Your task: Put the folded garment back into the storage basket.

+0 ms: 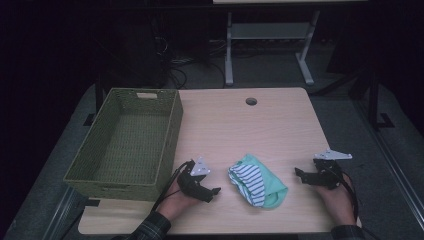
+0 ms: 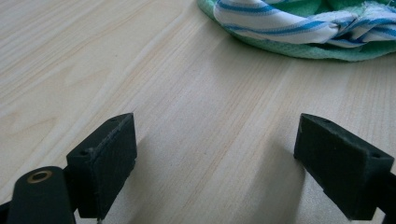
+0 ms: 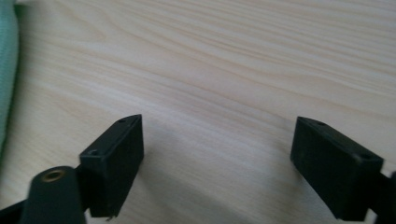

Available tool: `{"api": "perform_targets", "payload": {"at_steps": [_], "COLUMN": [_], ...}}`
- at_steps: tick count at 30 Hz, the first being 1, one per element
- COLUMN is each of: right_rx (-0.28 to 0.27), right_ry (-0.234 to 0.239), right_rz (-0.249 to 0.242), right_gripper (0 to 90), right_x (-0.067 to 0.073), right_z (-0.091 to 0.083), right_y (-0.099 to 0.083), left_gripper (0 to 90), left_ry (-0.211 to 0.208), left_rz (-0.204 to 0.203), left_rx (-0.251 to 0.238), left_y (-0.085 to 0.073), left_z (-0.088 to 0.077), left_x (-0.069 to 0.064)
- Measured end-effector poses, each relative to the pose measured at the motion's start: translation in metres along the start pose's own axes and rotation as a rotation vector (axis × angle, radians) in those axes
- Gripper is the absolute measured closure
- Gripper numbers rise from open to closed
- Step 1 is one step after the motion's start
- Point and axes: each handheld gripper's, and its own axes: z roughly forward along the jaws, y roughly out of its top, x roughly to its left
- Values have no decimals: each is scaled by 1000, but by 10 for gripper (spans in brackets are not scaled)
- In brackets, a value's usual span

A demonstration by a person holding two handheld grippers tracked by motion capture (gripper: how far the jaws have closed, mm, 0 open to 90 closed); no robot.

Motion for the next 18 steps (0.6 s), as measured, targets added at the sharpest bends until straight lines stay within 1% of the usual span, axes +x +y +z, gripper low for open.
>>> {"api": "perform_targets", "payload": {"at_steps": [1,4,6,8,9,10,11,12,15,18], "right_rx": [-2,3,7,8,9,9,9,9,9,9], "right_ry": [-8,-5,-9,-10,-10,-10,-10,-10,-10,-10], "right_rz": [0,11,16,16,17,17,17,17,18,17], "right_gripper": [140,122,111,111,111,111,111,110,111,110], "right_x": [-1,-2,-2,-2,-2,-2,-2,-2,-2,-2], "right_z": [1,1,1,1,1,1,1,1,1,1], "right_y": [-1,0,0,0,0,0,0,0,0,0], "left_gripper": [124,126,126,130,130,131,132,132,131,132], "left_ry": [-1,-5,-2,-17,-38,-38,-51,-55,-83,-102], "left_rz": [1,6,14,14,10,10,15,19,6,10], "left_rx": [5,31,63,81,87,87,104,106,118,117], "left_y": [1,4,7,11,15,15,22,25,38,48], "left_z": [0,0,-1,-1,-2,-2,-4,-5,-7,-9], "left_x": [0,1,0,-2,-4,-4,-6,-7,-10,-14]}}
